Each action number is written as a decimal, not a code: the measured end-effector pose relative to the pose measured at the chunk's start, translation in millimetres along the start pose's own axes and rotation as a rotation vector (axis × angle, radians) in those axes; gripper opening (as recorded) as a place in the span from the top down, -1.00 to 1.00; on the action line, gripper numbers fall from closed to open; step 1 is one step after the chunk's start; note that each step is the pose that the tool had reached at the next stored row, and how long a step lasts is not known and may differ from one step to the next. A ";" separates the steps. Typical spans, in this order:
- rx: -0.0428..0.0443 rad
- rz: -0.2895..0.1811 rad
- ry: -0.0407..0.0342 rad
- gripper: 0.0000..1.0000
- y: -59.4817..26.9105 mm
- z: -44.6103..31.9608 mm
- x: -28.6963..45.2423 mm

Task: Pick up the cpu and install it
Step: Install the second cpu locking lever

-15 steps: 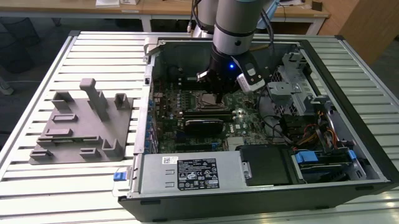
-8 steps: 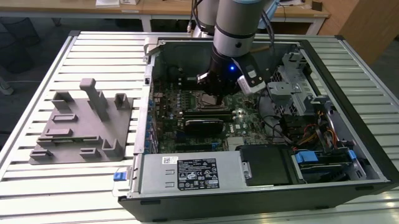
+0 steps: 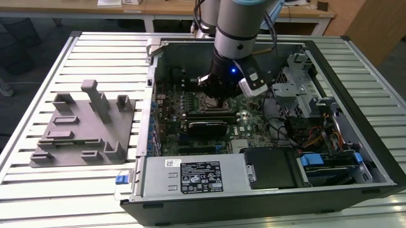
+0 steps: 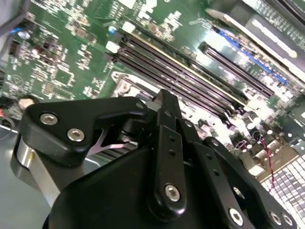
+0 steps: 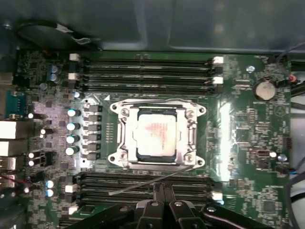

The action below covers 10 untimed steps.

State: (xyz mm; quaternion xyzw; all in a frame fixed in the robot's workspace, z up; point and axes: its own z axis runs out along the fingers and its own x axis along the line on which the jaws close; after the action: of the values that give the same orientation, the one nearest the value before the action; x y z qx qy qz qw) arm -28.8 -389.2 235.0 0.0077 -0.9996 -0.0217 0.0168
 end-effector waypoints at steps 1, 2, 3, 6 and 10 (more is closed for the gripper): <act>0.0001 0.000 0.0001 0.79 0.0 0.5 2.5; 0.0001 -0.001 0.0001 0.79 0.0 0.9 5.3; 0.0000 -0.001 0.0000 0.79 0.1 1.3 8.7; 0.0000 -0.002 0.0000 0.79 0.2 2.3 16.2; -0.0003 -0.005 0.0003 0.79 0.2 4.6 21.1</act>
State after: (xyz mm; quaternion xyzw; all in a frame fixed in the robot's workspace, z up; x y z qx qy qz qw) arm -50.1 -389.2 231.1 0.0104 -0.9996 -0.0219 0.0168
